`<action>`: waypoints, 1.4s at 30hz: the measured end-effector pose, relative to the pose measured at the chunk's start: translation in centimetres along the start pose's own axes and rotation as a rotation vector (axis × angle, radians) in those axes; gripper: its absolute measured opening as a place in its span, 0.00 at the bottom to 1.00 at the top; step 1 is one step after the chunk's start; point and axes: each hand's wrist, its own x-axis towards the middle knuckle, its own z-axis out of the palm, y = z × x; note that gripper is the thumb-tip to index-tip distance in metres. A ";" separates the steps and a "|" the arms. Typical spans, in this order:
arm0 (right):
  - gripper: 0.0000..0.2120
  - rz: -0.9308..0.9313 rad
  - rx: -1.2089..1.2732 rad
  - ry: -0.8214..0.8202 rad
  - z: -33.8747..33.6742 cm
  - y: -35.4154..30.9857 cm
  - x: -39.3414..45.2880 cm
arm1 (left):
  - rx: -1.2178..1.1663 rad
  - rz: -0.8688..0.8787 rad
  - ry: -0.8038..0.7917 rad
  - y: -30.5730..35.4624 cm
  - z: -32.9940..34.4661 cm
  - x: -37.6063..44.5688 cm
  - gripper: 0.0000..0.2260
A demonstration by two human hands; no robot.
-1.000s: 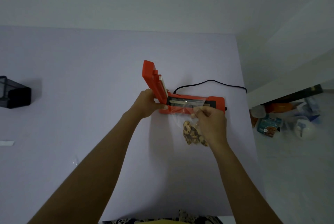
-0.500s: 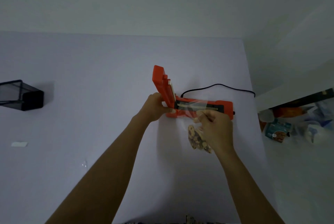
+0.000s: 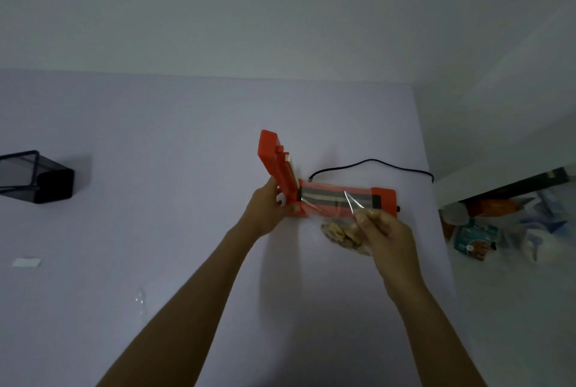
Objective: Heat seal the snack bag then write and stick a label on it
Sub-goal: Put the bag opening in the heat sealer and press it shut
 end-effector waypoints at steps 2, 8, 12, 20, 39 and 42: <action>0.05 0.058 0.087 -0.015 -0.6 0.9 -0.1 | -0.074 -0.078 0.092 -0.6 1.1 -1.5 0.30; 0.06 0.118 0.162 -0.084 -1.3 1.5 -0.3 | -0.204 -0.107 0.073 -0.6 3.8 -6.2 0.20; 0.07 0.126 0.175 -0.114 -1.2 1.8 -0.6 | -0.326 -0.100 -0.143 0.7 3.8 -6.9 0.19; 0.07 0.221 0.258 -0.138 1.0 2.5 -1.3 | -0.372 -0.084 -0.101 0.5 1.2 -8.4 0.07; 0.03 0.183 -0.055 -0.214 22.9 5.8 -0.7 | -0.195 -0.408 0.274 -14.1 -12.1 -11.7 0.06; 0.08 0.085 -0.202 -0.138 24.3 6.2 -0.8 | 0.079 -0.300 0.281 -15.1 -13.2 -10.9 0.07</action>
